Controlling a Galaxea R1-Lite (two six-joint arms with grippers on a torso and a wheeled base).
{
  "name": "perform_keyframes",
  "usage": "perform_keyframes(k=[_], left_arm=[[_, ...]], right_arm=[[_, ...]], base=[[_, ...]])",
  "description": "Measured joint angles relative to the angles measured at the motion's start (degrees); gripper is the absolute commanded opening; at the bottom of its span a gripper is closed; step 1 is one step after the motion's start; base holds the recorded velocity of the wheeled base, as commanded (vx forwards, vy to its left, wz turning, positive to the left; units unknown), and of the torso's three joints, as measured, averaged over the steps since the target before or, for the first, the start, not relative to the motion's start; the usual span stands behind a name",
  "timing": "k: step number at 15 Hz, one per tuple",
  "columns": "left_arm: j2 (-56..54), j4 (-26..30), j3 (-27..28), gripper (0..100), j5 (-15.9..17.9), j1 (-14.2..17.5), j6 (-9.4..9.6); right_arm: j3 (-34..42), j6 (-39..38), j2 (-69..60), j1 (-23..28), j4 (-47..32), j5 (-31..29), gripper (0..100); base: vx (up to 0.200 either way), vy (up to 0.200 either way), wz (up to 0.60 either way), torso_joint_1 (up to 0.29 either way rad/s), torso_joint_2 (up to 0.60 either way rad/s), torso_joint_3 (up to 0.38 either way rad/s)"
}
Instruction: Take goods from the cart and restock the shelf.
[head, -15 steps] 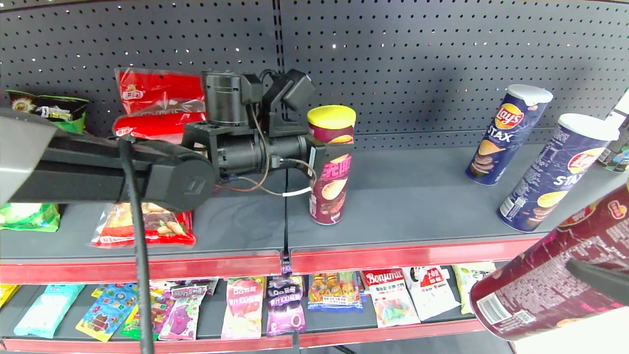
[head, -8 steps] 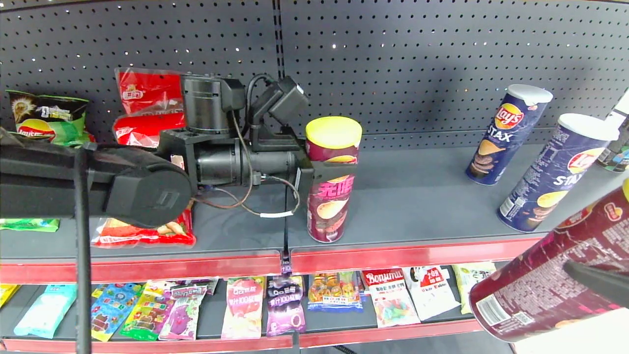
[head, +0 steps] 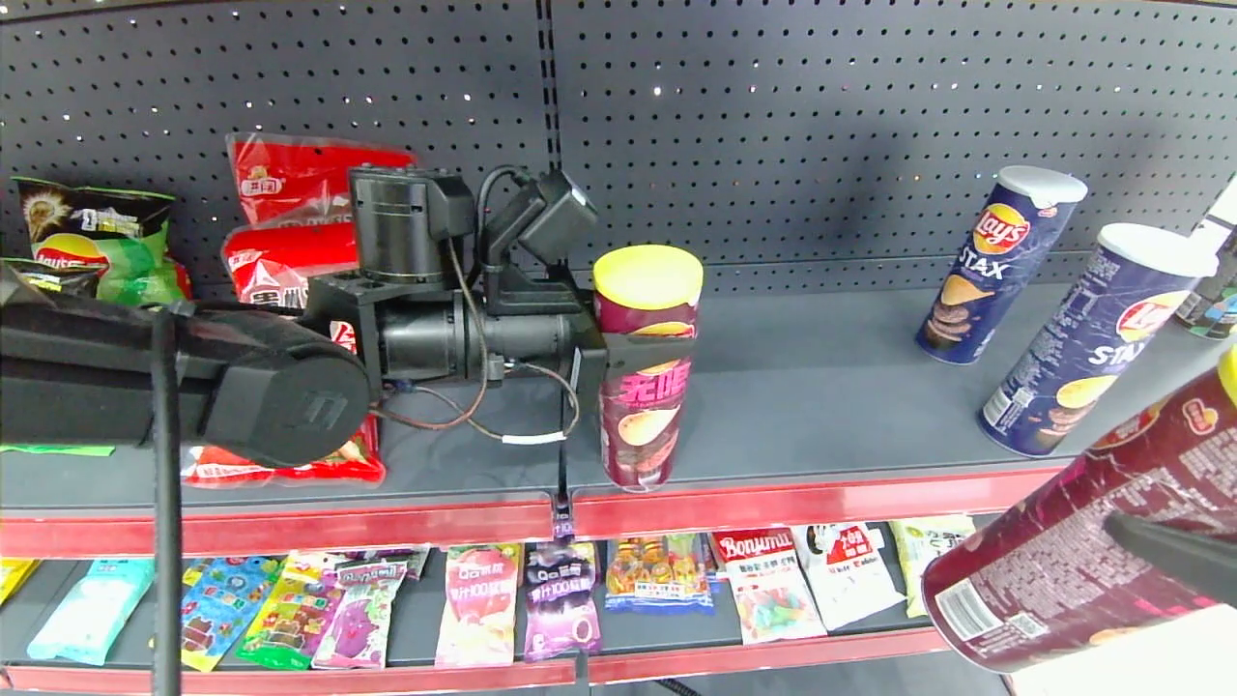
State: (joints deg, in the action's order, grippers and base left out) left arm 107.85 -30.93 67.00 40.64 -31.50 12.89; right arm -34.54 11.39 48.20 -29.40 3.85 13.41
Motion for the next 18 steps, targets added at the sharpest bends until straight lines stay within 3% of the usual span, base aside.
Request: perform_keyframes(k=[5, 6, 12, 14, 18], left_arm=[[-0.07, -0.52, -1.51, 0, 0.33, 1.07, -0.05], [0.02, -0.57, -1.54, 100, 0.46, 1.1, 0.16], [1.94, -4.82, -0.66, 100, 0.52, 1.22, -0.73], [2.32, -4.97, -0.24, 100, 0.51, 1.49, -1.85], [2.6, -5.06, 0.23, 100, 0.52, 1.62, -2.13]], right_arm=[[-0.3, 0.02, 0.61, -0.02, 0.0, 0.07, 0], [-0.72, 0.02, 1.11, -0.02, 0.05, 0.09, 0], [-4.27, 0.02, 5.68, -0.26, 0.66, 0.38, 0], [-4.3, 0.02, 6.47, -0.26, 0.63, 0.38, 0], [-4.11, -0.04, 7.34, -0.28, 0.63, 0.38, 0]], base=[[0.0, 0.0, 0.0, 0.0, 0.0, 0.0], [0.0, 0.0, 0.0, 0.0, 0.0, 0.0], [0.0, 0.0, 0.0, 0.0, 0.0, 0.0], [0.0, 0.0, 0.0, 0.0, 0.0, 0.0], [0.0, 0.0, 0.0, 0.0, 0.0, 0.0]])
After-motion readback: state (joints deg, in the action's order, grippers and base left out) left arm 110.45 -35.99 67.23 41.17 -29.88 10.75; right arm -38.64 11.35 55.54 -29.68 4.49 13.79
